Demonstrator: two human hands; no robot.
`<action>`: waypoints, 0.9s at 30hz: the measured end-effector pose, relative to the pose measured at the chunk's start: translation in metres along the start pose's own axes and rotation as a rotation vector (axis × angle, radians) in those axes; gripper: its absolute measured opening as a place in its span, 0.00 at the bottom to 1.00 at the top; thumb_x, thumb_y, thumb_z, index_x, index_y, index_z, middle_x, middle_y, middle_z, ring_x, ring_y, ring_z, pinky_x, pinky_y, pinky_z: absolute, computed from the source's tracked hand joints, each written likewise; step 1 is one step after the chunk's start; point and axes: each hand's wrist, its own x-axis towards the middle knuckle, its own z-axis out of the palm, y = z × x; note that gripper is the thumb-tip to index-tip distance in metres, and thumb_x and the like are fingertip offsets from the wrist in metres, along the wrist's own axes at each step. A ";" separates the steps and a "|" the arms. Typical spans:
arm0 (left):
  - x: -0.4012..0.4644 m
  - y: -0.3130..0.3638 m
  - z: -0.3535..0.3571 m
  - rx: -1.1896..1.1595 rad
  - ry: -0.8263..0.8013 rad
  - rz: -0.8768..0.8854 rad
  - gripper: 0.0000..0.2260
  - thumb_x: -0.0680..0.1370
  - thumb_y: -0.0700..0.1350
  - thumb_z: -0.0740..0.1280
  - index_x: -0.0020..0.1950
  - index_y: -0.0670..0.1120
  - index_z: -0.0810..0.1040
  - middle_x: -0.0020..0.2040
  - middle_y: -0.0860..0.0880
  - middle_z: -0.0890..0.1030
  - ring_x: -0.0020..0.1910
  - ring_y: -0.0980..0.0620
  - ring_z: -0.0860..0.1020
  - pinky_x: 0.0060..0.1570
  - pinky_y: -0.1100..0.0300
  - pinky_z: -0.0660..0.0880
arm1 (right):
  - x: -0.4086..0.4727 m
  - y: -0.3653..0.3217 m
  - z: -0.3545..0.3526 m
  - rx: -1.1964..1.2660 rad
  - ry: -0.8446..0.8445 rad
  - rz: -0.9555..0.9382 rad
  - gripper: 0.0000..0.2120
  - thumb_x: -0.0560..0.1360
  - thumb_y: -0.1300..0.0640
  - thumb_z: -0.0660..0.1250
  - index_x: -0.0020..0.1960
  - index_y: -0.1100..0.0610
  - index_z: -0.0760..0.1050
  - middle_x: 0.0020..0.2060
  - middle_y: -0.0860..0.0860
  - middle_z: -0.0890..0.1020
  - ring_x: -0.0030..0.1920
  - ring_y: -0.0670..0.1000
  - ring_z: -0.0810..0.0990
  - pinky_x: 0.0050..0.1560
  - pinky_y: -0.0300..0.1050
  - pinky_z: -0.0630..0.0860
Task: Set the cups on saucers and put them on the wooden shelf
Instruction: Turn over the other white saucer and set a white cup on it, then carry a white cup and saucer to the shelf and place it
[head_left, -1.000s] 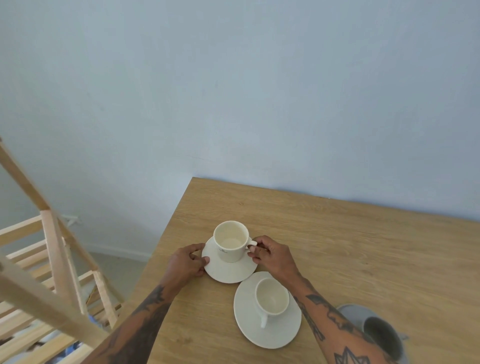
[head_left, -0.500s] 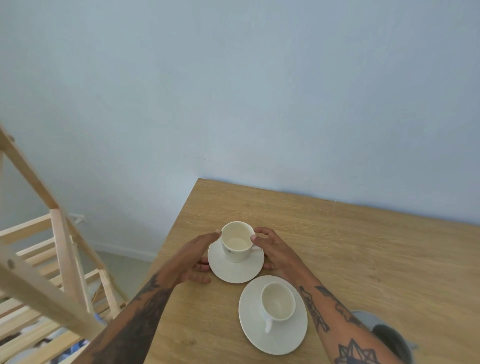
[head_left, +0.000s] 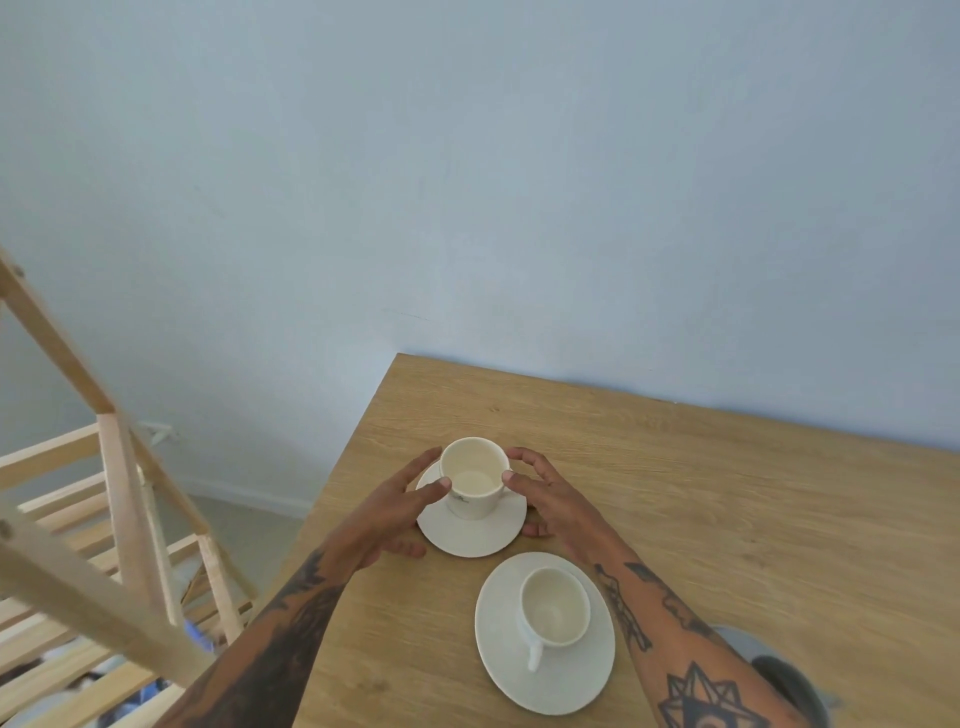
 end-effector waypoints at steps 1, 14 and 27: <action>0.000 0.001 0.000 0.002 -0.009 -0.001 0.27 0.77 0.59 0.70 0.73 0.71 0.65 0.75 0.48 0.68 0.68 0.42 0.74 0.52 0.43 0.83 | 0.000 0.000 -0.001 0.000 -0.004 0.000 0.13 0.78 0.45 0.67 0.61 0.34 0.74 0.59 0.55 0.84 0.58 0.54 0.82 0.63 0.57 0.77; -0.004 -0.005 -0.003 -0.008 -0.023 0.048 0.22 0.76 0.58 0.71 0.67 0.73 0.71 0.68 0.49 0.77 0.61 0.46 0.80 0.53 0.45 0.83 | 0.000 0.001 -0.001 0.071 -0.028 -0.047 0.15 0.79 0.48 0.67 0.65 0.40 0.74 0.56 0.58 0.83 0.51 0.52 0.81 0.52 0.53 0.78; -0.085 0.099 -0.034 0.019 -0.056 0.292 0.23 0.76 0.54 0.72 0.69 0.67 0.73 0.64 0.49 0.80 0.55 0.45 0.83 0.53 0.46 0.83 | -0.079 -0.105 -0.003 0.006 0.053 -0.257 0.12 0.76 0.42 0.69 0.59 0.34 0.76 0.58 0.49 0.82 0.55 0.51 0.81 0.46 0.47 0.80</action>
